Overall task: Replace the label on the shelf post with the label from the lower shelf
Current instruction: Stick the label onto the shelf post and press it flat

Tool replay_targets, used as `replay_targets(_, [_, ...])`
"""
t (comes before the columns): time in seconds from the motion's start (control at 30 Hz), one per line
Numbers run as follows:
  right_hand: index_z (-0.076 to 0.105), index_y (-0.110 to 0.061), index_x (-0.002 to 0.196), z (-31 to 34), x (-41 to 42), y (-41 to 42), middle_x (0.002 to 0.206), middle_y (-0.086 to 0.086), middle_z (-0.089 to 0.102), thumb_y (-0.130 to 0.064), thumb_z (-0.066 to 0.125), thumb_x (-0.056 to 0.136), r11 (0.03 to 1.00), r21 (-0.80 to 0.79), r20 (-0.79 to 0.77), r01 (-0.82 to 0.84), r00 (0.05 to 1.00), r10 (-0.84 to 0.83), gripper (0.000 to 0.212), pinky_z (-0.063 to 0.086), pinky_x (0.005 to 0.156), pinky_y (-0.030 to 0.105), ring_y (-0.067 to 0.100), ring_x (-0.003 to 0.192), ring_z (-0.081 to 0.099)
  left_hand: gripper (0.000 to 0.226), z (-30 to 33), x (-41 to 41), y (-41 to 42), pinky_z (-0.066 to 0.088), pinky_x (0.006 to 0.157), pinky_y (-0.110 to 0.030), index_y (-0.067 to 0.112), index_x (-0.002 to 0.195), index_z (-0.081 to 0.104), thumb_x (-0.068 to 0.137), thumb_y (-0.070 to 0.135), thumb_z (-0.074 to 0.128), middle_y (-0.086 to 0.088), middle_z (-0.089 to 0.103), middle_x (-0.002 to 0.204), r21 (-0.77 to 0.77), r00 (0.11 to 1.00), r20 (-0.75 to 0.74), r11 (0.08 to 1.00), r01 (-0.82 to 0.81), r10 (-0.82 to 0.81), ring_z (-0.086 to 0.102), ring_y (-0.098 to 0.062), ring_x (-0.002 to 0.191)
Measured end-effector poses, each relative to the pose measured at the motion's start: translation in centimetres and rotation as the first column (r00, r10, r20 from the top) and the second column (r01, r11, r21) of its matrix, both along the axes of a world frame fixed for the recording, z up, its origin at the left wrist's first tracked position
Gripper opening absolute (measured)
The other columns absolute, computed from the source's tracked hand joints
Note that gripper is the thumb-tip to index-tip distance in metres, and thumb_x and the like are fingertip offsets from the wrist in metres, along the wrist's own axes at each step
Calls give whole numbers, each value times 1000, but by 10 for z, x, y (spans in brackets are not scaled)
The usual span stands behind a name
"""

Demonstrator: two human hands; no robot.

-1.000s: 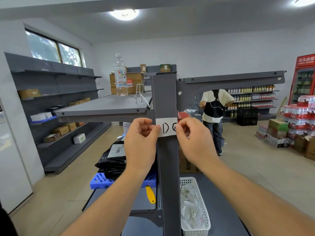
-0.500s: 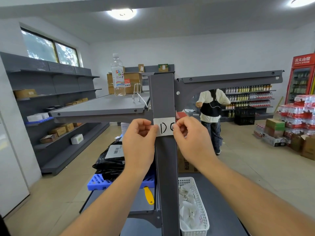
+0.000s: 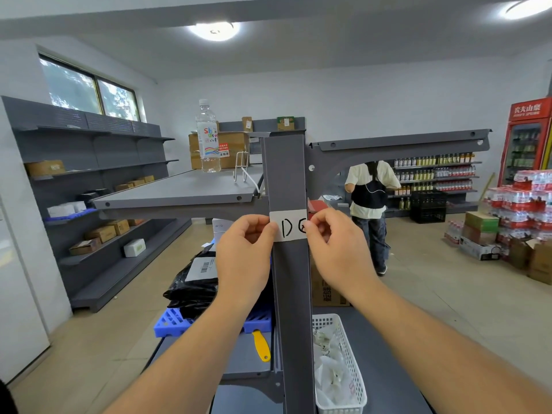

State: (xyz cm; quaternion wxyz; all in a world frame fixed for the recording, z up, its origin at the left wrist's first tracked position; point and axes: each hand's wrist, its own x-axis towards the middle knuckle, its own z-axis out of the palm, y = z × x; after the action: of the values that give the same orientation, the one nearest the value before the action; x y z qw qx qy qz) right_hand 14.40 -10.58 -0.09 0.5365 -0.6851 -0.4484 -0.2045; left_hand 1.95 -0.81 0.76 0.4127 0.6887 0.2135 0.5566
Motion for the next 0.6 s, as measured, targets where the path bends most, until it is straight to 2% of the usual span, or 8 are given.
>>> replay_targets(0.1, [65,-20,90,6,-3,2,79,-7,63,-33,61,101,1000,14,-39,-13,999,13,17,41,63,14,6,73,57,3,4,0,0,54,66,-7,27,95,74,94,26,71,14,74,83,22,999,-21,999,-28,28,67,11,78])
replay_targets(0.2, [67,-20,90,13,-5,6,82,-6,67,-42,63,100,999,46,-100,-23,995,28,25,44,62,12,5,73,60,17,11,2,-1,48,59,-8,27,89,75,91,43,71,11,73,75,80,991,-81,992,-103,109,66,1,71])
replay_targets(0.3, [68,-18,88,17,-3,7,85,-5,70,-42,64,100,995,76,-178,-62,981,74,28,44,63,6,4,73,61,24,17,2,1,47,62,-15,29,85,73,91,52,69,11,72,73,134,977,-136,980,-146,164,66,-2,72])
replay_targets(0.37, [69,-17,86,17,1,8,84,-2,71,-41,64,100,988,87,-225,-124,964,141,29,48,68,11,9,74,62,25,18,1,2,48,62,-17,28,85,75,91,51,68,12,73,74,106,979,-146,986,-128,143,68,-2,72])
replay_targets(0.47, [70,-14,83,18,4,10,88,6,72,-38,64,101,964,134,-339,-228,904,261,30,56,81,36,22,84,68,26,18,-1,5,57,64,-26,25,81,76,93,46,67,9,76,73,35,988,-133,997,-73,77,71,-7,72])
replay_targets(0.53, [70,-13,85,20,5,8,89,2,72,-37,62,102,957,130,-386,-259,876,289,30,57,79,36,20,86,69,27,18,-2,7,62,68,-33,24,79,76,94,44,67,7,77,73,9,989,-134,999,-54,54,72,-11,73])
replay_targets(0.6, [69,-16,87,18,6,6,88,-5,70,-38,59,104,956,112,-419,-272,859,294,29,52,69,30,12,80,64,26,17,-2,8,63,70,-33,24,81,76,96,42,66,8,77,74,-10,990,-135,999,-35,33,72,-10,73])
